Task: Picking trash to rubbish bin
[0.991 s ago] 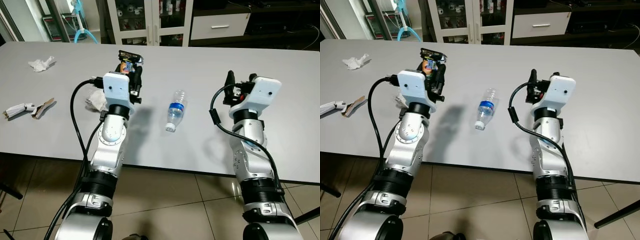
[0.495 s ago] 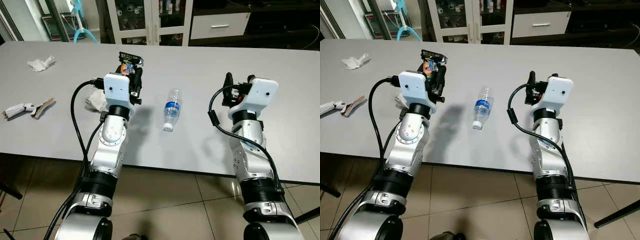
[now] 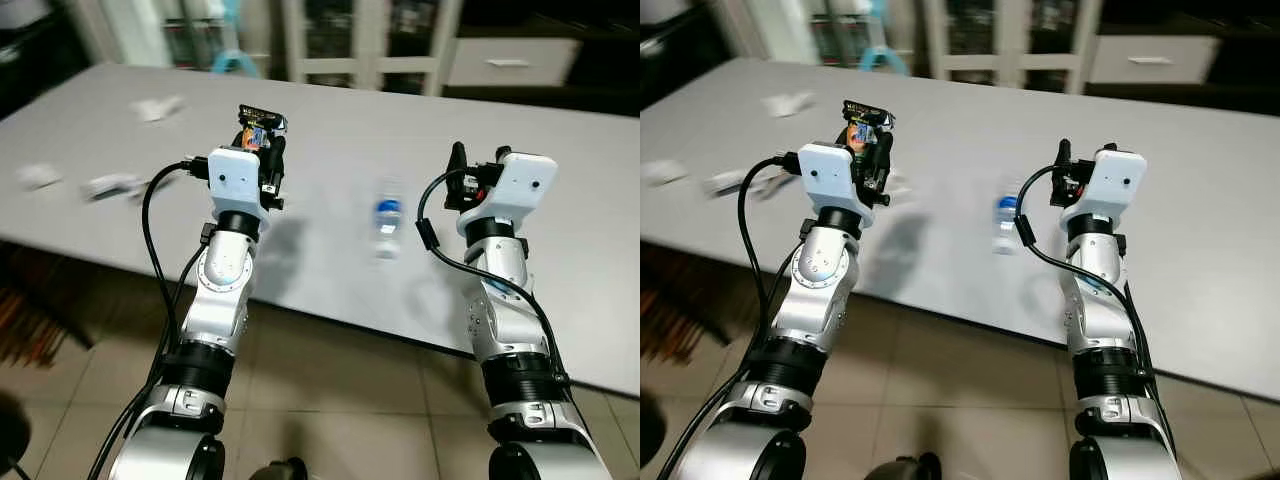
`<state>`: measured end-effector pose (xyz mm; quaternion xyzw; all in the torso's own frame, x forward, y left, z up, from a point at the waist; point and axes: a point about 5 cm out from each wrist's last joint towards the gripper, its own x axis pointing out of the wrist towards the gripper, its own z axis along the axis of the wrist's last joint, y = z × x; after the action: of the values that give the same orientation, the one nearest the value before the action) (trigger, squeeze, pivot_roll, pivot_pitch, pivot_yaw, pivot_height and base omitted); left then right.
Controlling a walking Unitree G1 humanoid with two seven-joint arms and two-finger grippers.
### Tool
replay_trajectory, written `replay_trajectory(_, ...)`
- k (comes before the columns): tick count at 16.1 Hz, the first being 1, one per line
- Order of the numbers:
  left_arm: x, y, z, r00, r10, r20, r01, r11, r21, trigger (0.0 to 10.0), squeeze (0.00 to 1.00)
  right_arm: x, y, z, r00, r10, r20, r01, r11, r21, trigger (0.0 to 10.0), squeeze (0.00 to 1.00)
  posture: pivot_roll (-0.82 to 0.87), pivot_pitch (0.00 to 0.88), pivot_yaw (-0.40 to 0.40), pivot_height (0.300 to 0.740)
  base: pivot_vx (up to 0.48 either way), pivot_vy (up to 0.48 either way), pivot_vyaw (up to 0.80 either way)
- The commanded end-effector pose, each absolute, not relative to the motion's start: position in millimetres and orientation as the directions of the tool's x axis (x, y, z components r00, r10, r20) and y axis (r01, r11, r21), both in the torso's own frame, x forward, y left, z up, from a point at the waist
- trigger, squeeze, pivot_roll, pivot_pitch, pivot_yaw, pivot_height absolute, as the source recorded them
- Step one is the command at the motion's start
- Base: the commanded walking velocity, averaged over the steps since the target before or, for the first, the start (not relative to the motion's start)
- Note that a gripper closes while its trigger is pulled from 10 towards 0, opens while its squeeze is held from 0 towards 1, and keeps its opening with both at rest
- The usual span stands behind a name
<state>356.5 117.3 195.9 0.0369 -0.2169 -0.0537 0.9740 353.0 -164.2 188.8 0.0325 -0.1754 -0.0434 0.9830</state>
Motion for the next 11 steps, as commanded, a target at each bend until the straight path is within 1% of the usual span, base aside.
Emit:
replay_trajectory(1,356.6,119.7,195.6,0.901,-0.114,0.419,0.078,0.992,0.102,10.0,0.00,354.6,-159.5,192.0,0.933,-0.086,0.350,0.062,0.995,0.079,10.0,0.00,-0.07,0.064,0.076,0.740,0.000,0.000,0.80)
replay_trajectory(11,357.9,120.2,197.8,0.898,-0.120,0.423,0.078,0.990,0.115,10.0,0.00,354.9,-159.0,190.9,0.934,-0.082,0.347,0.054,0.994,0.091,10.0,0.00,-0.07,0.062,0.081,0.740,0.000,0.000,0.80)
